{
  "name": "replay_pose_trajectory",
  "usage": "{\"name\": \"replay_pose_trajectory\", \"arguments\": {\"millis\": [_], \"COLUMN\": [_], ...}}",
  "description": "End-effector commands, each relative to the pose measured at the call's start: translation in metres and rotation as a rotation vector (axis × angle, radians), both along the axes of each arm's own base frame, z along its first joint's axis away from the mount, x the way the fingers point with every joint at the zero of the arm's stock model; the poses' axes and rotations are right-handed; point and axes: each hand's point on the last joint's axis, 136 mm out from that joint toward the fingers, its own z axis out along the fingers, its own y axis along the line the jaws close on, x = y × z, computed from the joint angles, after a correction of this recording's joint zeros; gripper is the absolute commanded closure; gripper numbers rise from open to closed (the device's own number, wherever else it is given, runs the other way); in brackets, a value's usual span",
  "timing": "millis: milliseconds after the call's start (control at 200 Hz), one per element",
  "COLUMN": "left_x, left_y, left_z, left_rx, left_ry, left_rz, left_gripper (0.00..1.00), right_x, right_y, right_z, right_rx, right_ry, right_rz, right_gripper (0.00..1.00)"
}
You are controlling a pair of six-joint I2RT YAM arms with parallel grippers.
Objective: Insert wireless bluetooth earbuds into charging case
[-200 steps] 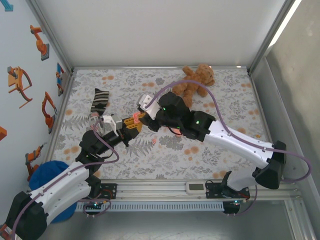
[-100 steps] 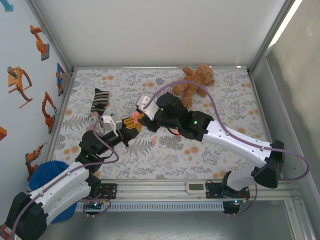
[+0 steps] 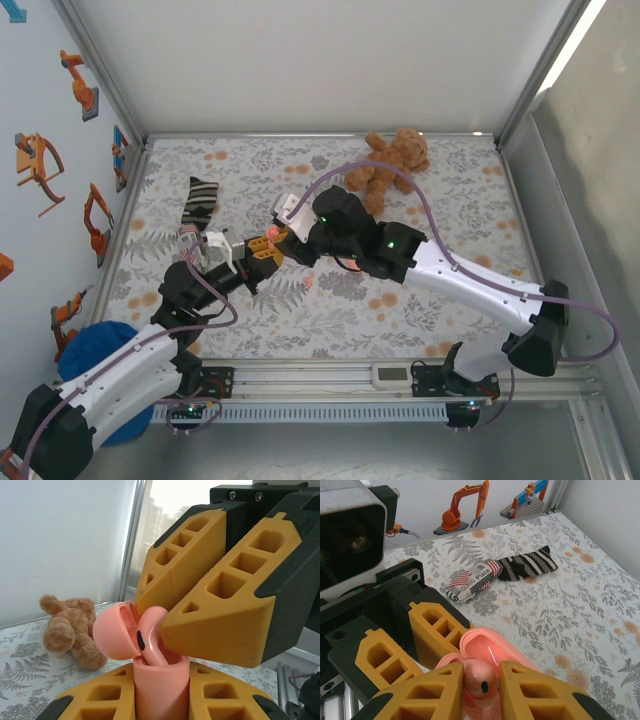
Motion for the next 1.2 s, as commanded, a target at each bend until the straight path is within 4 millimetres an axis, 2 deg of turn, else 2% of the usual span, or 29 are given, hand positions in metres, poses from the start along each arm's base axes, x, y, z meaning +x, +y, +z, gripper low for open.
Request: {"name": "replay_pose_trajectory", "arguments": {"millis": [0, 316, 526, 942, 1057, 1197], "left_x": [-0.006, -0.007, -0.007, -0.007, -0.007, -0.009], "left_y": [0.001, 0.001, 0.001, 0.011, 0.016, 0.022], "left_z": [0.022, 0.022, 0.02, 0.021, 0.021, 0.022], "left_rx": [-0.044, -0.043, -0.038, -0.038, -0.026, -0.026], "left_ry": [-0.055, -0.056, -0.055, -0.066, -0.07, -0.08], "left_rz": [-0.016, -0.014, -0.012, 0.041, 0.069, 0.095], "left_gripper": [1.0, 1.0, 1.0, 1.0, 1.0, 1.0], "right_x": [-0.009, -0.007, -0.003, 0.023, 0.031, 0.041], "right_y": [0.0, -0.008, -0.018, -0.053, -0.063, -0.076], "right_z": [0.023, 0.061, 0.072, 0.058, 0.043, 0.013], "right_rx": [0.057, 0.137, 0.193, 0.263, 0.265, 0.25], "right_ry": [0.006, -0.038, -0.06, 0.023, 0.073, 0.152], "right_rz": [0.022, -0.011, -0.06, -0.23, -0.283, -0.357], "right_gripper": [0.74, 0.54, 0.39, 0.11, 0.09, 0.06]}}
